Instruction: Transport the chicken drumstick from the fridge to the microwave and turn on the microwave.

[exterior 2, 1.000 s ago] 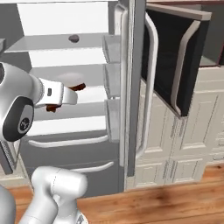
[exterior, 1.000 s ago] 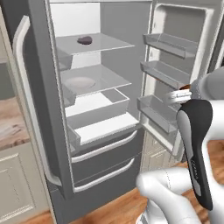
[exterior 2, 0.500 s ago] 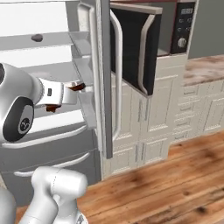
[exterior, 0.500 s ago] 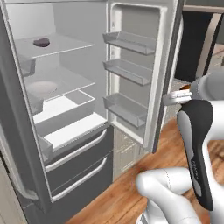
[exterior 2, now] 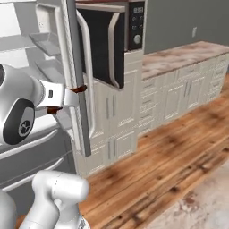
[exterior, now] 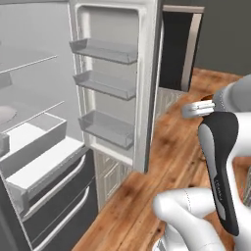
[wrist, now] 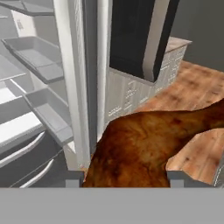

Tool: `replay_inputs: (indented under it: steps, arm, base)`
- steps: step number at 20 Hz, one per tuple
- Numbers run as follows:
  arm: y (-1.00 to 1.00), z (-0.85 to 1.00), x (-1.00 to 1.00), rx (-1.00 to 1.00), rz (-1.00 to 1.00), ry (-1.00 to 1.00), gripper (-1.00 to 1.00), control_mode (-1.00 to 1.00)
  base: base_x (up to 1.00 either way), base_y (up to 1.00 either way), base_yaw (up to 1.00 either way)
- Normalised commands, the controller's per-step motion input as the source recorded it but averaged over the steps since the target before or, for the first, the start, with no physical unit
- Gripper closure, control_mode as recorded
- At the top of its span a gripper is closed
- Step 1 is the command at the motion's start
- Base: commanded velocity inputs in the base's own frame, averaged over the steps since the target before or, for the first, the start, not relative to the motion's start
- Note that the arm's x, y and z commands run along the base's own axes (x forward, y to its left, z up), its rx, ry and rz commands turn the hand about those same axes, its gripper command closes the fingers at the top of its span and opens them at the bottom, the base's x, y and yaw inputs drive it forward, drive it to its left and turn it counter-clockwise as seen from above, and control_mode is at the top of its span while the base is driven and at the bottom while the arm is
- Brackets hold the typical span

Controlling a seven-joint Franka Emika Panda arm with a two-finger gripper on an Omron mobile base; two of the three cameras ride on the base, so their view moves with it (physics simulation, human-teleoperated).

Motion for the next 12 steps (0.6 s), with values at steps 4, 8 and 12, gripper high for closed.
replay_inputs:
  steps: [4,8,12]
  arm:
    - [0.0,0.0,0.0,0.0,0.0,0.0,1.0,1.0]
    - [0.0,0.0,0.0,0.0,0.0,0.0,1.0,1.0]
    - [0.0,0.0,0.0,0.0,0.0,0.0,1.0,1.0]
  base:
    - [-0.02,0.0,-0.49]
    - [0.0,0.0,-0.49]
    - [0.09,0.0,-0.46]
